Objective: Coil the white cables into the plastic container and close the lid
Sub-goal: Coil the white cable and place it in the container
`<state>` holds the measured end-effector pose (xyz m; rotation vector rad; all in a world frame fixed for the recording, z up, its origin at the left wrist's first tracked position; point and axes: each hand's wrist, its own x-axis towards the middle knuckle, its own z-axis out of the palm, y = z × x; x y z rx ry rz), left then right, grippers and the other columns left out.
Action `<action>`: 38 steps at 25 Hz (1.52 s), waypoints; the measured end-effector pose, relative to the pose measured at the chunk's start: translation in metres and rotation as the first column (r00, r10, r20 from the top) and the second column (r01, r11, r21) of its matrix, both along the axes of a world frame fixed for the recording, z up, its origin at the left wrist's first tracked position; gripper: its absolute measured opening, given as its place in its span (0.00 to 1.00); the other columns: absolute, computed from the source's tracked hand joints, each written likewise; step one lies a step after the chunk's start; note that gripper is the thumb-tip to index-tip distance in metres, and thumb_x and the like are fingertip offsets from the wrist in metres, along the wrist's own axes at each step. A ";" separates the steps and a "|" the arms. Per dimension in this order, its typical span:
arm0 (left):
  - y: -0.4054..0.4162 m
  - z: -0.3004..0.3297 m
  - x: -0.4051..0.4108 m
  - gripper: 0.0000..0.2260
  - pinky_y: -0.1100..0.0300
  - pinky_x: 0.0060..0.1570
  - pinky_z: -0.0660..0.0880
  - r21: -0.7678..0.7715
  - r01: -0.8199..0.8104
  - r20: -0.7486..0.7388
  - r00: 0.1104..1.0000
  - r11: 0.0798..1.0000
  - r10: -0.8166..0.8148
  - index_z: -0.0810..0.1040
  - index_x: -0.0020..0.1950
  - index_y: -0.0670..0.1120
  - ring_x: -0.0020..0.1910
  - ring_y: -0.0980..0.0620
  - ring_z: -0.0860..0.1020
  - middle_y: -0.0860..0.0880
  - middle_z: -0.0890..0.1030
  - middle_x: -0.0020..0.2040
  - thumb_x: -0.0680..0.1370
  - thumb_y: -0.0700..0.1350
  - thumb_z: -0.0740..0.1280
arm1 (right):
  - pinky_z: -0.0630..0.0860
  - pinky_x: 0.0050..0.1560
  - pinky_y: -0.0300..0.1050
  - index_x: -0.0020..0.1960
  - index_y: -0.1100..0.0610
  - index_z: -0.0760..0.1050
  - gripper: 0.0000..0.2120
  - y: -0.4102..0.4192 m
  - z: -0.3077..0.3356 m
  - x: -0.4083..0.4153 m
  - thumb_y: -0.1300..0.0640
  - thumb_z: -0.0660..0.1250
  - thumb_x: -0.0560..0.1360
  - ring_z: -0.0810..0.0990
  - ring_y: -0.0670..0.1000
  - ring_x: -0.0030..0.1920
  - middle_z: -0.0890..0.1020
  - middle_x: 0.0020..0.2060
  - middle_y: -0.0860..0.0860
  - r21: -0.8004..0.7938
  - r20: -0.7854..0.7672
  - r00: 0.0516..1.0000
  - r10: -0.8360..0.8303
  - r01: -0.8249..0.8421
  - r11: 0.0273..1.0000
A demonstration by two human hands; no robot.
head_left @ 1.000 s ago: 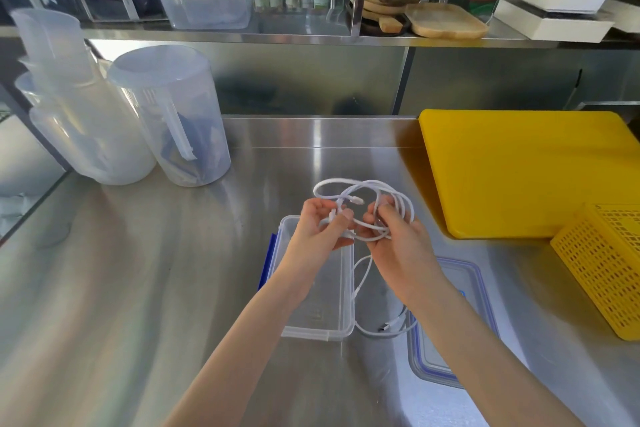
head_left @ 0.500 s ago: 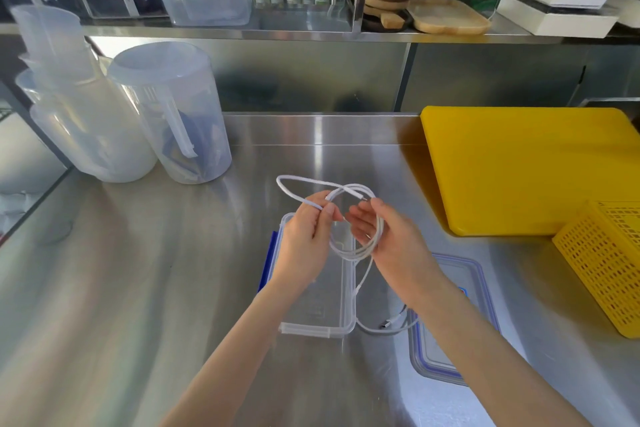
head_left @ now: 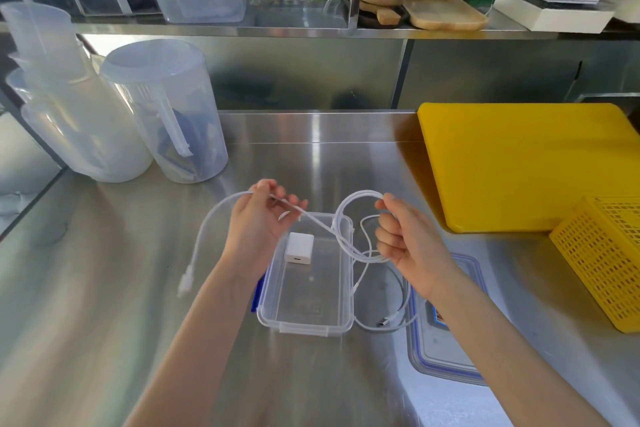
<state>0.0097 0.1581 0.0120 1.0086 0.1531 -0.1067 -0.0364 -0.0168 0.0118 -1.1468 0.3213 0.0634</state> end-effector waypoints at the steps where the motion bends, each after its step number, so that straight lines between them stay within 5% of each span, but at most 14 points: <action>1: 0.005 0.001 0.004 0.13 0.61 0.32 0.80 -0.020 -0.022 -0.019 1.000 1.000 0.022 0.68 0.37 0.45 0.22 0.57 0.73 0.53 0.71 0.22 0.81 0.40 0.53 | 0.58 0.18 0.33 0.37 0.57 0.72 0.14 -0.001 -0.001 -0.001 0.55 0.55 0.79 0.58 0.43 0.18 0.62 0.16 0.46 -0.004 -0.001 1.000 0.000 0.000 1.000; 4: 0.020 -0.002 0.017 0.13 0.66 0.23 0.73 0.073 -0.104 -0.069 0.992 0.992 0.109 0.64 0.36 0.46 0.17 0.57 0.64 0.52 0.66 0.24 0.80 0.40 0.52 | 0.59 0.18 0.33 0.38 0.56 0.71 0.13 -0.003 -0.004 -0.002 0.56 0.55 0.79 0.58 0.43 0.18 0.62 0.15 0.47 -0.059 0.005 1.000 0.005 -0.005 0.998; 6: 0.030 -0.014 0.024 0.12 0.69 0.19 0.67 0.280 -0.130 -0.073 0.985 0.951 0.156 0.62 0.37 0.45 0.15 0.59 0.62 0.49 0.63 0.30 0.80 0.39 0.49 | 0.60 0.17 0.33 0.38 0.56 0.71 0.13 -0.007 -0.006 -0.004 0.56 0.54 0.79 0.58 0.42 0.17 0.63 0.15 0.46 -0.063 -0.002 1.000 0.010 -0.010 0.998; 10: 0.029 -0.033 0.019 0.11 0.70 0.16 0.62 0.646 -0.010 -0.027 0.999 0.763 0.036 0.71 0.46 0.47 0.15 0.59 0.62 0.49 0.64 0.30 0.80 0.40 0.49 | 0.60 0.18 0.32 0.39 0.57 0.73 0.12 -0.012 -0.011 -0.007 0.58 0.55 0.79 0.59 0.42 0.18 0.65 0.15 0.47 -0.138 0.023 0.998 0.057 -0.053 0.989; 14: 0.009 -0.029 0.007 0.16 0.61 0.28 0.63 0.849 0.027 0.094 0.975 0.527 -0.201 0.75 0.38 0.59 0.26 0.53 0.65 0.50 0.68 0.27 0.79 0.43 0.55 | 0.58 0.23 0.33 0.42 0.55 0.77 0.12 -0.011 -0.010 -0.009 0.56 0.57 0.78 0.59 0.43 0.22 0.65 0.20 0.46 -0.339 0.072 0.979 0.192 -0.157 0.928; 19: -0.016 -0.023 -0.012 0.14 0.64 0.34 0.65 0.945 0.094 0.063 0.888 0.314 -0.455 0.80 0.44 0.55 0.32 0.54 0.70 0.45 0.79 0.37 0.79 0.45 0.55 | 0.60 0.24 0.32 0.43 0.51 0.78 0.11 -0.007 -0.003 -0.006 0.54 0.57 0.78 0.62 0.43 0.23 0.66 0.23 0.46 -0.517 0.088 0.967 0.241 -0.162 0.840; 21: -0.019 -0.020 -0.016 0.16 0.66 0.33 0.64 0.947 0.124 0.037 0.876 0.298 -0.482 0.81 0.43 0.53 0.33 0.52 0.70 0.41 0.80 0.41 0.78 0.44 0.54 | 0.62 0.24 0.31 0.42 0.48 0.77 0.11 -0.006 -0.003 -0.003 0.53 0.57 0.78 0.64 0.43 0.23 0.68 0.22 0.45 -0.581 0.105 0.972 0.210 -0.112 0.806; 24: -0.020 -0.016 -0.021 0.17 0.65 0.37 0.66 0.905 0.219 -0.008 0.865 0.365 -0.502 0.79 0.38 0.47 0.33 0.56 0.69 0.46 0.76 0.36 0.78 0.49 0.53 | 0.65 0.24 0.30 0.46 0.46 0.74 0.06 -0.003 -0.005 0.001 0.53 0.59 0.76 0.71 0.40 0.25 0.74 0.22 0.38 -0.745 0.158 0.958 0.238 -0.042 0.665; 27: -0.023 -0.017 -0.024 0.18 0.69 0.34 0.64 0.957 0.135 0.031 0.835 0.258 -0.549 0.69 0.31 0.50 0.28 0.60 0.70 0.54 0.69 0.28 0.79 0.52 0.54 | 0.67 0.27 0.26 0.47 0.49 0.74 0.05 -0.002 -0.008 0.002 0.53 0.60 0.76 0.74 0.35 0.29 0.76 0.25 0.32 -0.781 0.159 0.948 0.276 -0.051 0.622; 32: -0.019 -0.024 -0.019 0.18 0.57 0.39 0.66 0.979 0.093 0.012 0.861 0.181 -0.508 0.69 0.35 0.44 0.34 0.49 0.70 0.53 0.69 0.29 0.80 0.53 0.52 | 0.71 0.36 0.21 0.50 0.50 0.74 0.06 -0.003 -0.015 0.001 0.53 0.64 0.74 0.74 0.41 0.39 0.72 0.48 0.46 -0.899 0.189 0.968 0.166 0.103 0.426; 35: -0.017 -0.028 -0.017 0.20 0.57 0.37 0.64 0.990 0.069 -0.011 0.911 0.126 -0.412 0.65 0.31 0.46 0.36 0.46 0.70 0.52 0.69 0.27 0.80 0.54 0.51 | 0.68 0.41 0.20 0.50 0.57 0.76 0.07 -0.001 -0.013 -0.006 0.56 0.64 0.74 0.71 0.39 0.38 0.72 0.46 0.48 -0.903 0.331 0.931 0.156 0.265 0.337; 38: -0.021 -0.026 -0.019 0.21 0.56 0.36 0.63 0.986 0.077 -0.019 0.935 0.149 -0.354 0.64 0.28 0.47 0.36 0.45 0.69 0.51 0.69 0.27 0.80 0.53 0.51 | 0.73 0.39 0.35 0.48 0.58 0.79 0.10 0.003 -0.017 -0.008 0.56 0.61 0.76 0.76 0.46 0.36 0.82 0.41 0.53 -0.943 0.225 0.946 0.233 0.151 0.296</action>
